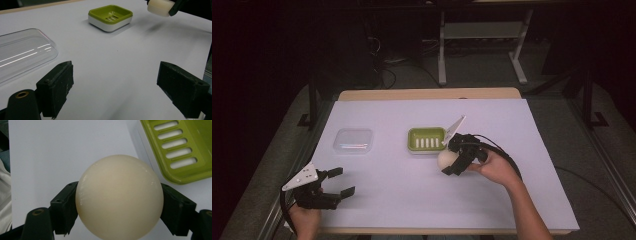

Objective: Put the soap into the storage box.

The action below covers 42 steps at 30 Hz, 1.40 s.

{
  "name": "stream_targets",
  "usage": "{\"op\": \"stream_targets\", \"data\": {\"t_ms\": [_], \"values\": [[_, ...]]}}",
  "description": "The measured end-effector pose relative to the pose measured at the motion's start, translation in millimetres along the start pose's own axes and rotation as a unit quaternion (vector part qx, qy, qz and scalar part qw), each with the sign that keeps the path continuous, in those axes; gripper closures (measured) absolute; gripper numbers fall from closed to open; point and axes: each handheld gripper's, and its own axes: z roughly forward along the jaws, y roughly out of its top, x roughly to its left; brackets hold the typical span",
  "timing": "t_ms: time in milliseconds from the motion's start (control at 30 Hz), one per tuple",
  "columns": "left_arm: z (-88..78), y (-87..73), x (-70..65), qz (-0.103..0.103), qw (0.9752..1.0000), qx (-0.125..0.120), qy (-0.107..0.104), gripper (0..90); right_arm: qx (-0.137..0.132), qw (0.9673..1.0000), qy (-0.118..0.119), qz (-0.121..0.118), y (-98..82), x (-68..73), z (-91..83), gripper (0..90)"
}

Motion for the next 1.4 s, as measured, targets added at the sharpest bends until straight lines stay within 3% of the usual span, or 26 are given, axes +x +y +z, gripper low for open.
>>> {"op": "stream_targets", "data": {"t_ms": [1133,1400], "values": [[-1.0,-0.2,0.2,-0.004,1.0000,-0.005,0.003,13.1,-0.002,0.9999,-0.003,-0.015,47.8,-24.8,-5.5,23.1],[-1.8,-0.1,1.1,-0.001,1.0000,-0.003,0.006,13.1,0.002,0.9998,-0.003,-0.020,66.7,-33.7,-4.4,23.1]]}}
